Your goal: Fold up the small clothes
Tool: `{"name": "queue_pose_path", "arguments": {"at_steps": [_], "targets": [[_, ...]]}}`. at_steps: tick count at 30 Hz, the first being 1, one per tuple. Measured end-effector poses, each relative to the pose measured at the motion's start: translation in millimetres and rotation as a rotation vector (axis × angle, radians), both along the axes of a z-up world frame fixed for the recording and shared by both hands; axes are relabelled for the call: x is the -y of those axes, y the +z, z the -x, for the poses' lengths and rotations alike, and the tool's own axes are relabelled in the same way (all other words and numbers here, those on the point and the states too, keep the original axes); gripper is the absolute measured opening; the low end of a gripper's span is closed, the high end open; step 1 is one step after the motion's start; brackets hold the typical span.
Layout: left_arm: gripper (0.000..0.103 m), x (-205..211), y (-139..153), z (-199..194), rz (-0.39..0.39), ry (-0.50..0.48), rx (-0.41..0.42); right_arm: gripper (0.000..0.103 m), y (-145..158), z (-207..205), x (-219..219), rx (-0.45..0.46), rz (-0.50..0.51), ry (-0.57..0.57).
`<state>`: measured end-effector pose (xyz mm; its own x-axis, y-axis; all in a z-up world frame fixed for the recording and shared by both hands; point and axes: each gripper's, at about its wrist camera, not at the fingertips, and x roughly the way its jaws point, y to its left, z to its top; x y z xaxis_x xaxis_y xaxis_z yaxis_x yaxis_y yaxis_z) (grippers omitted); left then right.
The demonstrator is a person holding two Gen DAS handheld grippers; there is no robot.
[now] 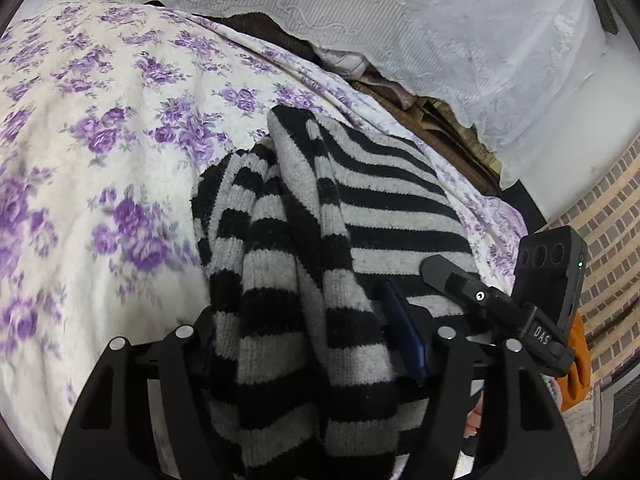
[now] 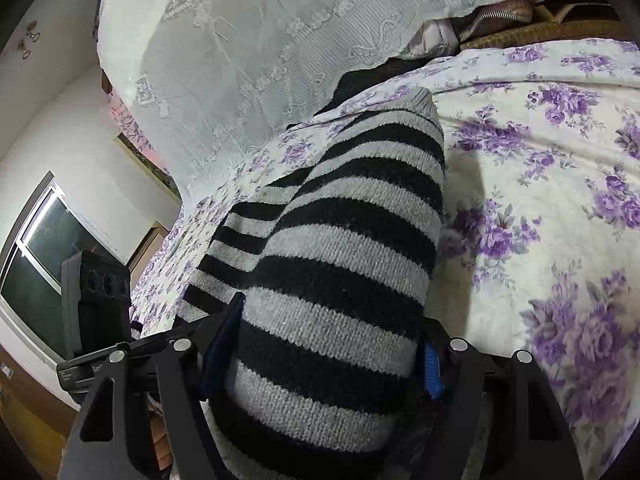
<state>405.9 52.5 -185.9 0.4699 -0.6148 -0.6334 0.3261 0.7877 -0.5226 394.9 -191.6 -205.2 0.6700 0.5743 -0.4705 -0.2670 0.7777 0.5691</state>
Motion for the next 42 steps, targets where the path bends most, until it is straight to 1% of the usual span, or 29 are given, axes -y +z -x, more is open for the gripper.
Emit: {"name": "queue_pose_path", "arguments": {"at_steps": [5, 9, 19, 26, 36, 42], "targets": [[0.064, -8.6, 6.1, 28.6, 0.022, 0.019, 0.016, 0.074, 0.9, 20.3, -4.9, 0.01, -0.002, 0.02], [0.064, -14.7, 8.2, 51.4, 0.025, 0.031, 0.015, 0.074, 0.9, 38.3, -12.9, 0.01, -0.001, 0.027], [0.064, -31.9, 7.8, 116.8, -0.008, 0.063, 0.02, 0.074, -0.6, 93.8, -34.7, 0.004, 0.011, 0.073], [0.064, -44.7, 6.7, 162.6, -0.033, 0.078, 0.038, 0.074, 1.3, 130.9, -51.1, 0.001, 0.019, 0.117], [0.064, -78.4, 15.8, 235.1, 0.007, 0.114, 0.091, 0.074, 11.5, 186.2, -86.5, 0.021, 0.036, 0.213], [0.064, -80.1, 22.5, 257.0, -0.043, 0.104, 0.107, 0.074, 20.4, 213.4, -104.6, 0.043, 0.051, 0.22]]}}
